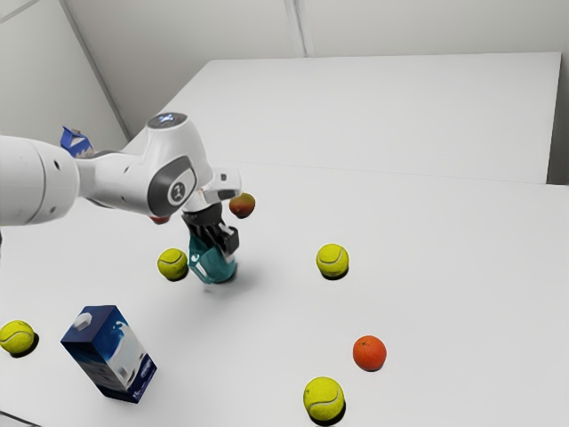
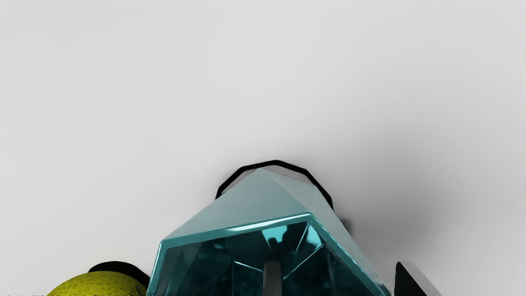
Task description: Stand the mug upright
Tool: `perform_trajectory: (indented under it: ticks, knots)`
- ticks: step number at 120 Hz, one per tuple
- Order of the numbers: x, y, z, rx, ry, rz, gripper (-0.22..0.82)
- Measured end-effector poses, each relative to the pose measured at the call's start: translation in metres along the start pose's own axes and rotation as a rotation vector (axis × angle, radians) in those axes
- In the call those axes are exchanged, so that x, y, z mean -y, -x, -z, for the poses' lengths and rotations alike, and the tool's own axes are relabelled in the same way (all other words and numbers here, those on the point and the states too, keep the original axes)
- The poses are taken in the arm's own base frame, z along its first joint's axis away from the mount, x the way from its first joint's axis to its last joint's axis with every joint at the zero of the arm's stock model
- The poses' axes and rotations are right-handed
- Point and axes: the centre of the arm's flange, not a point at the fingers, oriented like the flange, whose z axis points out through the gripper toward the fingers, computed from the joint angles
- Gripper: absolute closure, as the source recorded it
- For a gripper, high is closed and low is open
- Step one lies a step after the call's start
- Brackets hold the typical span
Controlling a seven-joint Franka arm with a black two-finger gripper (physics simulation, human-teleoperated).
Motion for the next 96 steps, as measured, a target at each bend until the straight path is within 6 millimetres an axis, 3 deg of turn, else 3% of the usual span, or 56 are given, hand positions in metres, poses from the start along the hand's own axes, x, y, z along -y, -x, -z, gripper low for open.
perform_trajectory:
  ticks: [14, 40, 53, 82, 96]
  knots:
    - [0.0, 0.0, 0.019, -0.032, -0.001, 0.01, 0.27]
    - [-0.001, 0.003, 0.071, -0.114, -0.004, 0.02, 0.17]
    - [0.002, -0.006, 0.099, -0.148, -0.01, 0.024, 0.11]
    - [0.018, -0.064, 0.158, -0.107, 0.005, 0.059, 0.04]
    - [0.032, -0.093, 0.166, -0.037, 0.039, 0.082, 0.02]
